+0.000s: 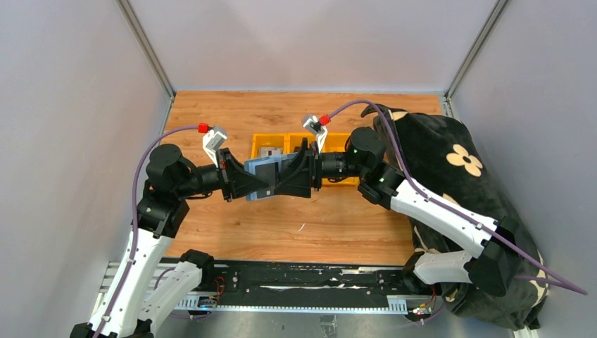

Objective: Take the credit cards out of the card holder
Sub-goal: Remove the credit card from the card holder.

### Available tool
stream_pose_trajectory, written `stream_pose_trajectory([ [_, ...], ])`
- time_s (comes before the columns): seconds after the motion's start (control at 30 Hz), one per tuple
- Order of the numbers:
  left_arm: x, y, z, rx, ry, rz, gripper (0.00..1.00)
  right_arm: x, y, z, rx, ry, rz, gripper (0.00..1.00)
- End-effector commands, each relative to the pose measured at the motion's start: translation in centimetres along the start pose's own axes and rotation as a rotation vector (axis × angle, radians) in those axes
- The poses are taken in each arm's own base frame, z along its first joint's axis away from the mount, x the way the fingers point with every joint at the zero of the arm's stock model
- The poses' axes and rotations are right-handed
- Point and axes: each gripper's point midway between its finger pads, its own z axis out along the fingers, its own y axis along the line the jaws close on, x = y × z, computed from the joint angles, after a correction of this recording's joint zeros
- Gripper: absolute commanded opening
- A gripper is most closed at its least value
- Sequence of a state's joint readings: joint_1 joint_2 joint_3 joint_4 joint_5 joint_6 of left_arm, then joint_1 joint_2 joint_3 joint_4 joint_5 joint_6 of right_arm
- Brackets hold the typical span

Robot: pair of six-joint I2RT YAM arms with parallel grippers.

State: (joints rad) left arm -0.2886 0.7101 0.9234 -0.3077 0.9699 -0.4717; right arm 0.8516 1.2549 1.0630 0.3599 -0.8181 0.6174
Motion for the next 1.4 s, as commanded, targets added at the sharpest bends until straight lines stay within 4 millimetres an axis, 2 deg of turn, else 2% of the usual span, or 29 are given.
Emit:
stream_pose_trajectory([
  [0.0, -0.1, -3.3, -0.6, 0.145, 0.017, 0.034, 0.00, -0.7, -0.4, 0.7, 0.005, -0.024, -0.012, 0.56],
  [0.07, -0.1, -3.1, -0.5, 0.139, 0.010, 0.026, 0.01, -1.0, 0.0, 1.2, -0.036, -0.038, 0.008, 0.48],
  [0.2, 0.1, -2.2, -0.2, 0.117, 0.005, 0.011, 0.07, -1.8, 0.9, 2.2, -0.114, -0.068, 0.055, 0.24],
  [0.33, 0.3, -1.8, 0.0, 0.114, 0.008, 0.002, 0.19, -1.8, 0.8, 2.5, -0.109, -0.070, 0.056, 0.10],
  [0.43, 0.3, -2.5, -0.1, 0.149, 0.024, 0.013, 0.23, -1.8, 0.9, 2.0, -0.090, -0.071, 0.039, 0.00],
  [0.63, 0.5, -4.1, -0.7, 0.218, 0.055, 0.013, 0.19, -2.0, 1.4, 0.4, -0.096, -0.076, 0.012, 0.00],
  [0.7, 0.5, -4.4, -0.8, 0.235, 0.061, 0.008, 0.11, -1.9, 1.6, 0.1, -0.103, -0.072, 0.008, 0.00],
  [0.8, 0.2, -4.7, -0.8, 0.238, 0.059, 0.011, 0.03, -1.8, 2.2, -0.4, -0.127, -0.074, 0.007, 0.05],
  [0.9, 0.1, -4.7, -0.8, 0.234, 0.057, 0.011, 0.02, -2.1, 2.8, -0.6, -0.157, -0.097, 0.014, 0.15],
  [1.1, -0.2, -4.4, -0.6, 0.216, 0.047, 0.004, 0.01, -2.8, 4.5, -0.7, -0.250, -0.116, 0.031, 0.22],
  [1.13, -0.2, -4.4, -0.7, 0.213, 0.043, 0.008, 0.01, -2.8, 4.5, -0.7, -0.251, -0.118, 0.030, 0.20],
  [1.23, -0.3, -4.4, -0.7, 0.210, 0.040, 0.005, 0.01, -2.6, 4.5, -0.8, -0.248, -0.114, 0.030, 0.03],
  [1.37, -0.5, -4.6, -0.7, 0.216, 0.042, 0.005, 0.01, -2.3, 4.8, -1.3, -0.255, -0.106, 0.022, 0.00],
])
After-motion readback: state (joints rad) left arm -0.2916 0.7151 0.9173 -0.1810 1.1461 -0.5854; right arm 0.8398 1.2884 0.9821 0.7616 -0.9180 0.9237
